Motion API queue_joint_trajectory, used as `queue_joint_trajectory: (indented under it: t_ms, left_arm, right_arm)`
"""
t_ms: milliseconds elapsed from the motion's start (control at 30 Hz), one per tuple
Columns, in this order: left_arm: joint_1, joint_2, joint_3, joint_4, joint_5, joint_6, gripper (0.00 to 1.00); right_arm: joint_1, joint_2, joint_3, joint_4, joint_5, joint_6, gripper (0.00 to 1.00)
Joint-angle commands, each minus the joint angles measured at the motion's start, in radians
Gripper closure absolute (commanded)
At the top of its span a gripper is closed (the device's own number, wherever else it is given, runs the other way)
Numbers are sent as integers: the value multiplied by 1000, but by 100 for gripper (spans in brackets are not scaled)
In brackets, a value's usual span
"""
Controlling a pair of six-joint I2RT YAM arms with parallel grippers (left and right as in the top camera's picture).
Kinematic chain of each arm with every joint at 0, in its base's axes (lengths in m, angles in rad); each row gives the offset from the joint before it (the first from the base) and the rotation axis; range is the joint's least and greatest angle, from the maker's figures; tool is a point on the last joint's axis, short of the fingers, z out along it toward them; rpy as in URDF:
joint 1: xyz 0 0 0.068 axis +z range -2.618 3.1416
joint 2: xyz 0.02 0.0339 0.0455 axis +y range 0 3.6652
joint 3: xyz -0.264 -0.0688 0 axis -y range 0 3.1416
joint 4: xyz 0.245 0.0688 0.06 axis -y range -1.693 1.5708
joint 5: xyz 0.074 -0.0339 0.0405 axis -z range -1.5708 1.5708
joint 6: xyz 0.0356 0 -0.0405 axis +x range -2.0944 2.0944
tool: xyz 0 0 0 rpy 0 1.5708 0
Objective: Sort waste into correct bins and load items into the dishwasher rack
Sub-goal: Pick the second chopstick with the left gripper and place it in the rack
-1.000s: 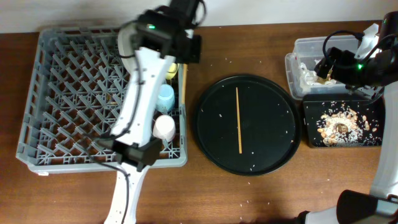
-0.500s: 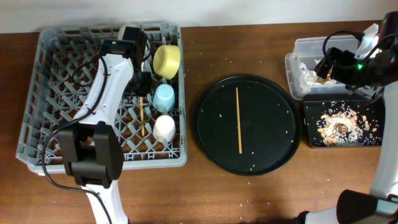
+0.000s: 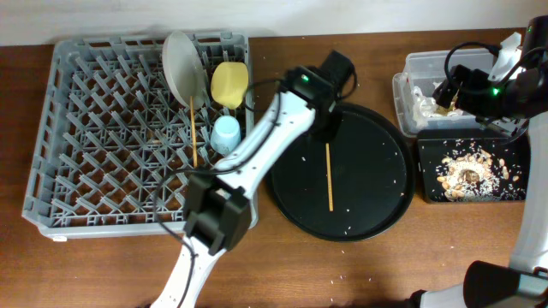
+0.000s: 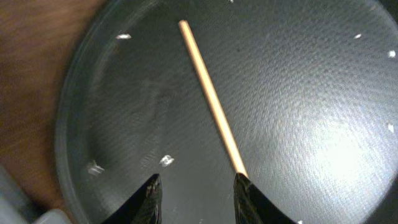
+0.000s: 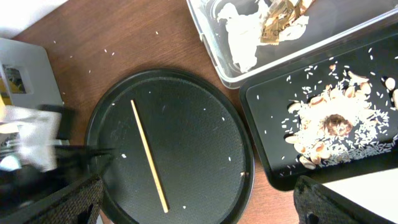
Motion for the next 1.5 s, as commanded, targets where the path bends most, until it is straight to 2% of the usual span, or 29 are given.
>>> queue_joint_trajectory:
  t_ms: [0,33,67,133,267,300,333,367,467,500,533,600,633,667,767,867,900,933,967,1000,1067,1167,1267,1333,1467]
  left_arm:
    - [-36,72,2,39,3,-32,64]
    - [-51,97,2,55,-1,-38,64]
    - [-64,122,2,58,-48,-100,69]
    - [-77,160,2,61,-68,-142,69]
    - [-82,199,2,59,-66,-145,69]
    - [-87,216,2,57,-50,-145,74]
    - [-89,227,2,57,-49,-144,91]
    - [-89,227,2,57,-48,-144,99]
    - [-89,227,31,50,-42,-144,99]
    - [-87,227,67,23,-42,-143,99]
    - [-71,227,188,-66,-60,-113,99]
    - [-27,227,486,-270,-181,-72,99]
    - [21,227,713,-394,-241,-73,99]
    - [42,227,792,-435,-242,-73,99]
    - [193,65,784,-446,-222,-45,99]
    - [247,-19,784,-446,-199,-26,99]
    - [244,-17,780,-446,-175,-27,99]
    - [234,-9,748,-446,-132,-27,80]
    - [218,-3,694,-443,-120,-27,55]
    - [190,6,600,-426,-119,-27,44]
    - [140,14,446,-355,-118,-27,41]
    - [62,14,190,-115,-33,-27,39]
    - [-21,14,13,124,-30,-28,38]
    - [-80,21,-75,258,-34,-28,38]
    - [-166,98,-80,319,-115,-27,38]
  right_arm:
    - [-3,0,6,0,12,-2,2]
    - [-3,0,6,0,12,-2,2]
    - [-3,0,6,0,12,-2,2]
    - [-3,0,6,0,12,-2,2]
    - [-3,0,6,0,12,-2,2]
    - [-3,0,6,0,12,-2,2]
    - [-3,0,6,0,13,-2,1]
    - [-3,0,6,0,13,-2,2]
    - [-3,0,6,0,12,-2,2]
    - [-3,0,6,0,12,-2,2]
    - [-3,0,6,0,12,-2,2]
    - [-3,0,6,0,12,-2,2]
    - [-3,0,6,0,12,-2,2]
    - [-3,0,6,0,12,-2,1]
    - [-3,0,6,0,12,-2,2]
    - [-3,0,6,0,12,-2,2]
    - [-3,0,6,0,12,-2,1]
    - [-3,0,6,0,13,-2,2]
    - [-3,0,6,0,12,-2,2]
    - [-3,0,6,0,12,-2,2]
    - [-3,0,6,0,12,-2,2]
    - [-3,0,6,0,12,-2,1]
    - [-3,0,6,0,12,-2,2]
    - [-3,0,6,0,12,-2,1]
    - [-3,0,6,0,12,-2,2]
